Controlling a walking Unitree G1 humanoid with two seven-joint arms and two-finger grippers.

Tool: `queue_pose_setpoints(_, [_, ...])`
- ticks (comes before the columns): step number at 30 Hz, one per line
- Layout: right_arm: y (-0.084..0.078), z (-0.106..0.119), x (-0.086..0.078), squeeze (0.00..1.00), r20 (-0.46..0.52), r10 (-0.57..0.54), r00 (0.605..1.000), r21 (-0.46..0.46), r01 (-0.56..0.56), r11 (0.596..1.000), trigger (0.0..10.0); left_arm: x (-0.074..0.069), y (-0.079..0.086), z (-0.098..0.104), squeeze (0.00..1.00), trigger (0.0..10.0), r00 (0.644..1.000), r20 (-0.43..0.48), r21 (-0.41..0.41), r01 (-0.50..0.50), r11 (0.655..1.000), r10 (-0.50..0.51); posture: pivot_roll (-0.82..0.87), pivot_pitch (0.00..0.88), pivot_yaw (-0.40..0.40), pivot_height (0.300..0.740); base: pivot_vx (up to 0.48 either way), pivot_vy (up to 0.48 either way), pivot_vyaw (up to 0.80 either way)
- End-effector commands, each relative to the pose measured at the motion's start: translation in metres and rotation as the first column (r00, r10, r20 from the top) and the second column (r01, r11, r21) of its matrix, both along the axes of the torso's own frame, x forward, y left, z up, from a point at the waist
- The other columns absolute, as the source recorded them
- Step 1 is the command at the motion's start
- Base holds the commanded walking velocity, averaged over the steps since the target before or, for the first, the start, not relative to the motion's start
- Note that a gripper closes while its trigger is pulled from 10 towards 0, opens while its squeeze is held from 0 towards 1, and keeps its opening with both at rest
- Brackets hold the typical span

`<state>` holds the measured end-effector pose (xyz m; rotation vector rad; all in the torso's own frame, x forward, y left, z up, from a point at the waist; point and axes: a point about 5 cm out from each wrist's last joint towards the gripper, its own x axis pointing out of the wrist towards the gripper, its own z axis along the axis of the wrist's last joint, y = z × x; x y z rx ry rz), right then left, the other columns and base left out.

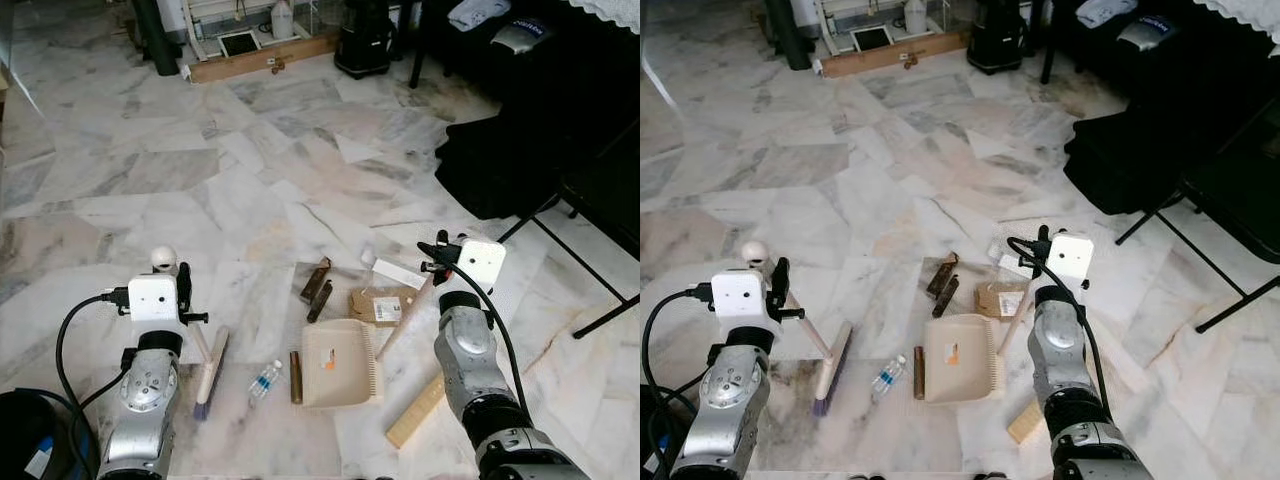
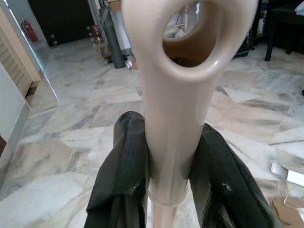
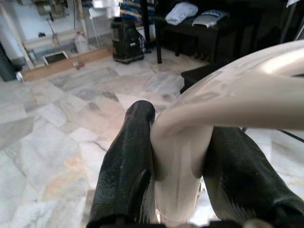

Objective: Sweep floor

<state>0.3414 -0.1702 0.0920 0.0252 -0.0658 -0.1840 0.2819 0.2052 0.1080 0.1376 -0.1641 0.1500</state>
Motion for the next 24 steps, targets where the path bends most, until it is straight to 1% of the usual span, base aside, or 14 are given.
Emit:
queue_pose_setpoints(1, [0.003,0.002,0.001,0.00,0.019,0.010,1.000,-0.001,-0.010,1.000,10.0,-0.002,0.002,0.010,0.00,10.0,0.999,0.040,0.008,-0.005,1.000,0.005,0.08,0.181,0.006,0.740,0.000,0.000,0.00])
queue_pose_setpoints(8, [0.007,-0.012,-0.005,0.00,-0.026,0.016,1.000,-0.006,-0.016,1.000,10.0,-0.004,0.006,0.012,0.00,10.0,0.999,0.039,0.017,-0.010,1.000,0.009,0.10,0.196,0.009,0.740,0.000,0.000,0.00])
queue_pose_setpoints(14, [0.010,-0.018,-0.007,0.00,-0.047,0.029,0.998,-0.046,-0.032,0.998,10.0,-0.007,0.008,0.013,0.00,10.0,0.999,0.034,0.025,-0.012,1.000,0.011,0.11,0.203,0.012,0.740,0.000,0.000,0.00])
queue_pose_setpoints(16, [0.009,-0.019,-0.007,0.00,-0.051,0.028,0.998,-0.045,-0.030,0.999,10.0,-0.007,0.008,0.013,0.00,10.0,0.999,0.032,0.027,-0.012,1.000,0.011,0.11,0.207,0.013,0.740,0.000,0.000,0.00])
queue_pose_setpoints(19, [0.007,-0.020,-0.008,0.00,-0.062,0.012,0.998,-0.085,-0.017,0.996,10.0,-0.008,0.009,0.013,0.00,10.0,1.000,0.030,0.030,-0.010,1.000,0.009,0.12,0.214,0.017,0.740,0.000,0.000,0.00])
queue_pose_setpoints(20, [0.004,-0.021,-0.008,0.00,-0.068,-0.002,0.998,-0.112,-0.005,0.994,10.0,-0.008,0.009,0.013,0.00,10.0,1.000,0.026,0.032,-0.006,0.999,0.005,0.12,0.215,0.018,0.740,0.000,0.000,0.00])
queue_pose_setpoints(24, [0.001,-0.024,-0.010,0.00,-0.079,-0.022,0.997,-0.131,0.011,0.991,10.0,-0.009,0.007,0.013,0.00,10.0,1.000,0.013,0.029,0.012,1.000,-0.012,0.13,0.221,0.021,0.740,0.000,0.000,0.00])
